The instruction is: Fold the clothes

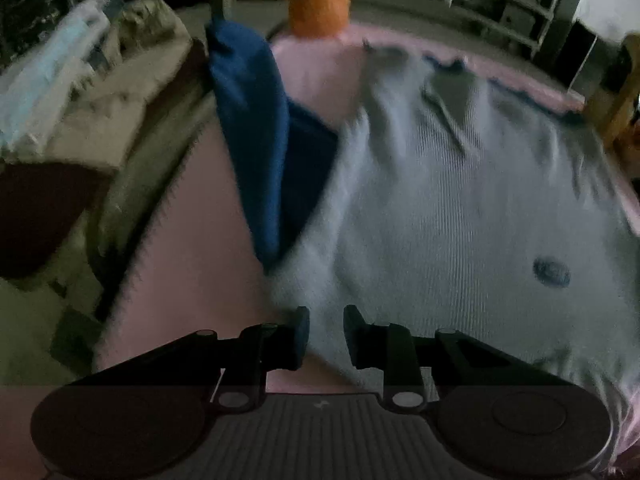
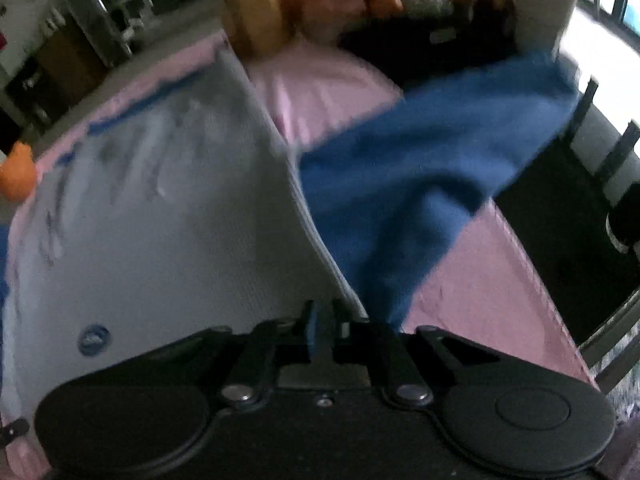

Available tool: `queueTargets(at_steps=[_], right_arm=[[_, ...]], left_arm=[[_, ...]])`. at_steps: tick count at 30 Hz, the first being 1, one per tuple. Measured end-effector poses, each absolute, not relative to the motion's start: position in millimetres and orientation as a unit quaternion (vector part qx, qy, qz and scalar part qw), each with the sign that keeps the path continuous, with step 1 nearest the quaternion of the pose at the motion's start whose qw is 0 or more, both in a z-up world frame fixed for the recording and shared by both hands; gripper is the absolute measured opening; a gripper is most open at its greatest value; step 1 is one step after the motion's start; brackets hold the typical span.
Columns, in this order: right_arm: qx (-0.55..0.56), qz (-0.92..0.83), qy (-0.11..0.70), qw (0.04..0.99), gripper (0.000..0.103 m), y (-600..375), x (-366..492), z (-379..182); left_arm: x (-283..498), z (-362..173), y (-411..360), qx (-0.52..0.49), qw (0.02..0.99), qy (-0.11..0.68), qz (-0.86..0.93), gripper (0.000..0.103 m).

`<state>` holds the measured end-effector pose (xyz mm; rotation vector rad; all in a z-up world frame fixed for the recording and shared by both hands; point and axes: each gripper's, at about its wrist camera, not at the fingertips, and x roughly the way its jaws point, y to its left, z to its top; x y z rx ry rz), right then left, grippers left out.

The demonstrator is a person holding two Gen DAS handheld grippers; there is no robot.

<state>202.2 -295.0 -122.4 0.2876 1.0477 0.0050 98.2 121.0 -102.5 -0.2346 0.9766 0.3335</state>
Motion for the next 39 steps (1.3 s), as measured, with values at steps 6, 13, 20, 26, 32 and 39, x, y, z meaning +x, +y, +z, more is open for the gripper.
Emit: queueTargets(at_steps=[6,13,20,26,32,39], right_arm=[[0.181,0.139,0.403,0.886,0.02,-240.5,216.6,-50.1],[0.183,0.291,0.345,0.874,0.036,-151.4,253.9,-20.3],[0.273,0.27,0.375,0.844,0.044,-142.8,291.0,-84.0],[0.301,0.248,0.39,0.834,0.05,-158.1,298.8,-101.0],[0.295,0.241,0.389,0.839,0.052,-160.3,299.2,-105.1],[0.266,0.237,0.365,0.86,0.053,-153.4,276.7,-84.9]], left_arm=[[130.2,-43.4,169.9,-0.117,0.885,0.413,0.18,0.038],[231.4,-40.4,235.1,-0.144,0.876,0.409,0.21,0.052],[347.0,-91.8,285.1,-0.164,0.847,0.453,0.224,0.05],[403.3,-138.3,294.1,-0.123,0.83,0.491,0.234,0.05],[407.4,-135.5,277.3,-0.057,0.847,0.478,0.225,0.003],[338.6,-67.4,256.4,-0.028,0.898,0.395,0.191,0.001]])
